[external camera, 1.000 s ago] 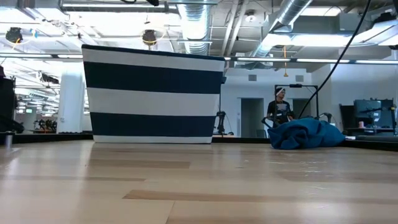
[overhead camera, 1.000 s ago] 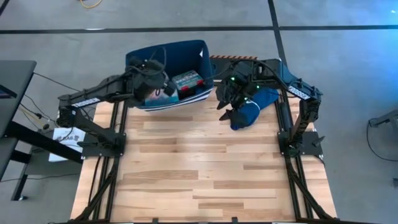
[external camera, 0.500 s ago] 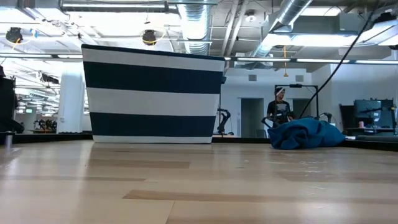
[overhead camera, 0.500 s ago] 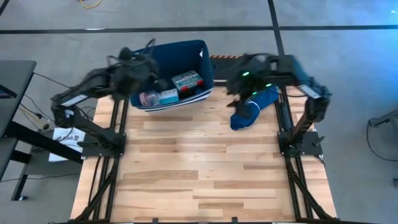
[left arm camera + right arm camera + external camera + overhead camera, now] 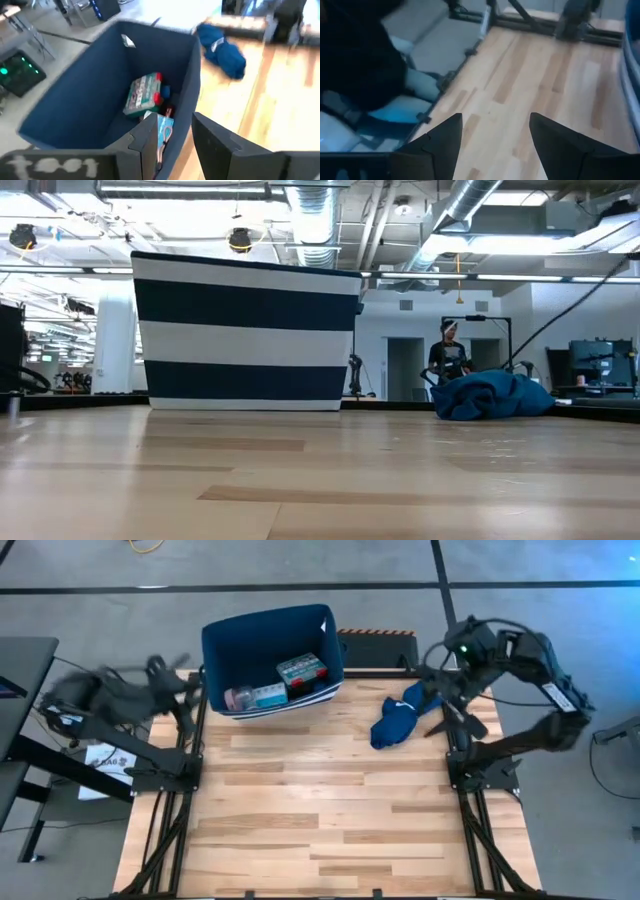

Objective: Pick & place medical supplies in basket/bin
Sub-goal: Return to Home Position

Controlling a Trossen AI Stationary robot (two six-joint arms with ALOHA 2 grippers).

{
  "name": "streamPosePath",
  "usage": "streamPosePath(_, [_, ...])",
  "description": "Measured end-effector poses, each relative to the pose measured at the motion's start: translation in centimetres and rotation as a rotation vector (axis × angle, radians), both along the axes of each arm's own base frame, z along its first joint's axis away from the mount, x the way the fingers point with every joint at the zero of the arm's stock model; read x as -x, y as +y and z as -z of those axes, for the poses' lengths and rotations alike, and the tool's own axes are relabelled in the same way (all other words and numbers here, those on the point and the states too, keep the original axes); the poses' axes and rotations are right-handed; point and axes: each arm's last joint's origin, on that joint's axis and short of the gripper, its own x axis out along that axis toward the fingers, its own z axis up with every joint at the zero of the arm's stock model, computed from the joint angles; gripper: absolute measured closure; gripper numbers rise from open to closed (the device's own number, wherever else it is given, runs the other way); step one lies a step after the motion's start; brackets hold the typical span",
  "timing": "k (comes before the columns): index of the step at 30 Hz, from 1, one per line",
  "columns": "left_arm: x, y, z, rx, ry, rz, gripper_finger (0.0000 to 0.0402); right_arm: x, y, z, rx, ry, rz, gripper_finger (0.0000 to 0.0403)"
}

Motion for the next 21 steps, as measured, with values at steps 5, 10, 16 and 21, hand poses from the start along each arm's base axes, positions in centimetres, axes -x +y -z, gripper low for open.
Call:
streamPosePath(5, [-0.5, -0.9, 8.4, -0.075, -0.024, 0.057, 0.0291, 3.1, -0.7, 5.7, -0.057, -0.079, 0.109, 0.0178])
streamPosePath(10, [-2.8, -2.9, 15.1, -0.128, -0.241, 0.35, 0.0291, 5.7, -0.9, 10.6, -0.061, -0.151, 0.303, 0.0178])
streamPosePath(16, [-3.8, -3.8, 19.6, -0.251, -0.526, 0.57, 0.0291, 8.8, 0.9, 13.3, -0.036, -0.276, 0.334, 0.0178])
streamPosePath(21, [-2.4, -2.7, 18.8, -0.397, -0.531, 0.457, 0.0291, 10.7, 2.6, 14.8, -0.049, -0.397, 0.281, 0.0178])
